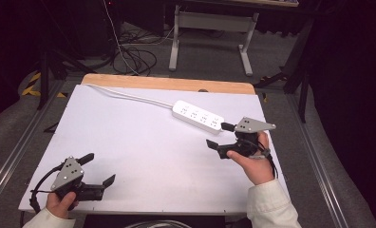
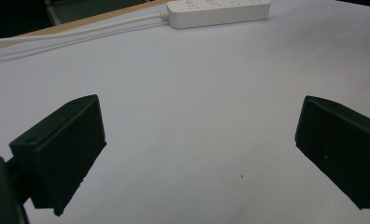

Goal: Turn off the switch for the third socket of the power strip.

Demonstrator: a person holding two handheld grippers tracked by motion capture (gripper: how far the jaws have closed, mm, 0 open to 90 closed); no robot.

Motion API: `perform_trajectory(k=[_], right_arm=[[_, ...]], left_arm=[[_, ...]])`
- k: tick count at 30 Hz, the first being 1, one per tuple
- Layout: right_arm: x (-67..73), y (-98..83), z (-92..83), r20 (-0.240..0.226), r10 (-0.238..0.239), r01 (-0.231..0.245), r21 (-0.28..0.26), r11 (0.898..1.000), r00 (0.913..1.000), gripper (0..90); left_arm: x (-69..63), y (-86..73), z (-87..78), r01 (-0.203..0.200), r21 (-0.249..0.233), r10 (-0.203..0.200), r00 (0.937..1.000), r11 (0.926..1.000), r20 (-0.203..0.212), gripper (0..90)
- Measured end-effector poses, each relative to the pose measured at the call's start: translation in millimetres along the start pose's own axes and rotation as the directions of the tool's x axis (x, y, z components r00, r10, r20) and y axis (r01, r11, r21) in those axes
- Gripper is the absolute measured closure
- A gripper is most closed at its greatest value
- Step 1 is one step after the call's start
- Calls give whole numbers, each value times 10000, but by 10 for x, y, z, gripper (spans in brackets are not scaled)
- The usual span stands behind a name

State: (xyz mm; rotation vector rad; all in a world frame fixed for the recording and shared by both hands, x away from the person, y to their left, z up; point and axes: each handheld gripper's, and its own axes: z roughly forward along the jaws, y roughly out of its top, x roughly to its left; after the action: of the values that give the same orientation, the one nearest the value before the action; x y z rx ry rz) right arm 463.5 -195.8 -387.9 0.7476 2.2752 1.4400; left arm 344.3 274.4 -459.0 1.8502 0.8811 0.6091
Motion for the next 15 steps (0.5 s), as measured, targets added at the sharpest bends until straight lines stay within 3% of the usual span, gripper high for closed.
perform_trajectory(k=[6,15], right_arm=[[89,-179,-106,-448,68,-69,-16,10000,9990,165],[190,-440,-149,-1021,-143,138,-62,9999,9947,162]], left_arm=[[21,0,-17,-78,77,78,10000,9999,34,22],[19,-9,-20,118,-5,-117,9999,9999,66,22]])
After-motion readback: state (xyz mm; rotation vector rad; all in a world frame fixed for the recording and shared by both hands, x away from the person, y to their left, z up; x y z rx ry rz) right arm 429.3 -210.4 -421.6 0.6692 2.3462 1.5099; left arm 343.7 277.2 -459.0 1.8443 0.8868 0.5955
